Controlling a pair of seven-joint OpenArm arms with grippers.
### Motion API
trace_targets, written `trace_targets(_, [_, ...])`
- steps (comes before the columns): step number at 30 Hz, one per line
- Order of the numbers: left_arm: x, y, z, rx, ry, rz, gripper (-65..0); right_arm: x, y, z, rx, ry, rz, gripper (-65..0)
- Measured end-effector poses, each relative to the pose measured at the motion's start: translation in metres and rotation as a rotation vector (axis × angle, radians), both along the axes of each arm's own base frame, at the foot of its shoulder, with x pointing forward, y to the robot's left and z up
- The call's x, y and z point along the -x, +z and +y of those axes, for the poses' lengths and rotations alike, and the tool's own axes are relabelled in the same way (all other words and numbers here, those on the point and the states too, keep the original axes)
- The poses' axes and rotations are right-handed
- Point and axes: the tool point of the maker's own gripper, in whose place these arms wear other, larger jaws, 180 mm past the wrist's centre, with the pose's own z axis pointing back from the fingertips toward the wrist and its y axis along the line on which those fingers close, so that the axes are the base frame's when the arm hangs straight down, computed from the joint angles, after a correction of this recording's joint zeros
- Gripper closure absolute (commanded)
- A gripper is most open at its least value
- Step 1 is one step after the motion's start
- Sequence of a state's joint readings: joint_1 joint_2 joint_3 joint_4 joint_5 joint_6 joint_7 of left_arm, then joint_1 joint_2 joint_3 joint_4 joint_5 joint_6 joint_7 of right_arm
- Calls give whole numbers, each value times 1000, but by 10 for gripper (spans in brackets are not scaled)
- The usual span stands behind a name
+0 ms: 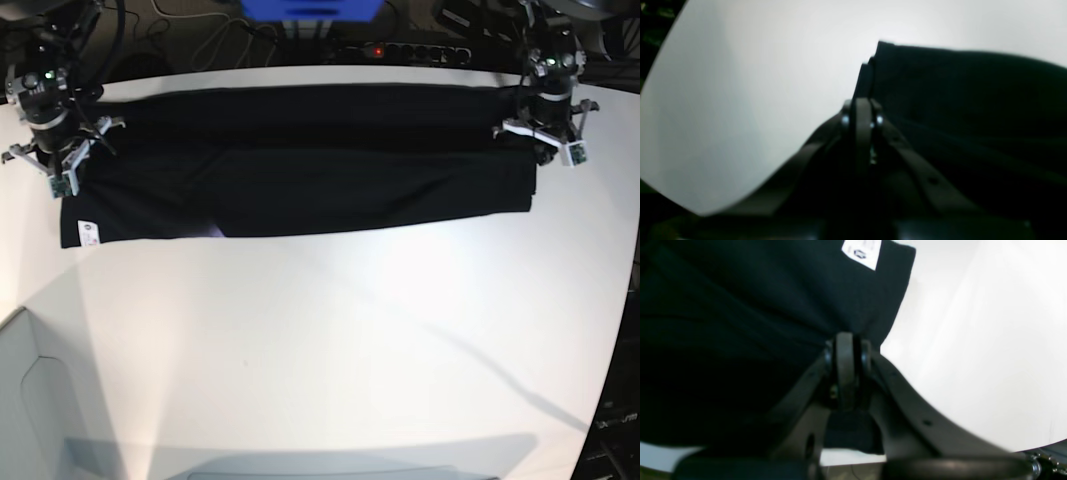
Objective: Fold the T-shirt properly
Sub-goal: 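Hold the folded strip's ends with both grippers and straighten it, then regrip the strip's ends with both grippers and tug them apart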
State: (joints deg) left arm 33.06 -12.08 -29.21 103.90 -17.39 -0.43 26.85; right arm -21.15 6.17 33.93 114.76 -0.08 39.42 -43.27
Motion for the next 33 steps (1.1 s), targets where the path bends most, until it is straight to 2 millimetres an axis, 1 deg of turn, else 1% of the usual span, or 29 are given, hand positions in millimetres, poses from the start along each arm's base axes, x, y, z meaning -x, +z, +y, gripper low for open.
trace_targets(2, [5,-8,2,6,8,25,-1,2,-3,-1,-3,-4,12,0])
trace_targets(7, [5,-10,4,5,13,26,-1,1,-3,0,-4,-3,10,0])
trace_targets(13, [15,-28,9,21,37,75,-1,1,-3,-1,-2,1,10,0])
trace_targets(15, [19,-33,10,25,41,88,-1,0,-1,-5,15,11,12,-49])
trace_targets(17, [19,-34,10,26,42,91,-2,0,0,-7,22,14,12,-107])
trace_targets(21, [18,-34,8,28,36,89,-30,1,1,-11,30,1,14,-235])
trace_targets(24, [18,-34,8,27,37,90,-38,0,2,-11,29,2,11,-300])
trace_targets(26, [18,-34,8,27,36,88,-39,1,2,-11,30,1,12,-320])
trace_targets(29, [18,-34,8,27,36,89,-39,0,0,-6,23,11,14,-322])
trace_targets(33, [19,-34,8,26,34,94,-39,-2,-9,18,-27,46,21,-323])
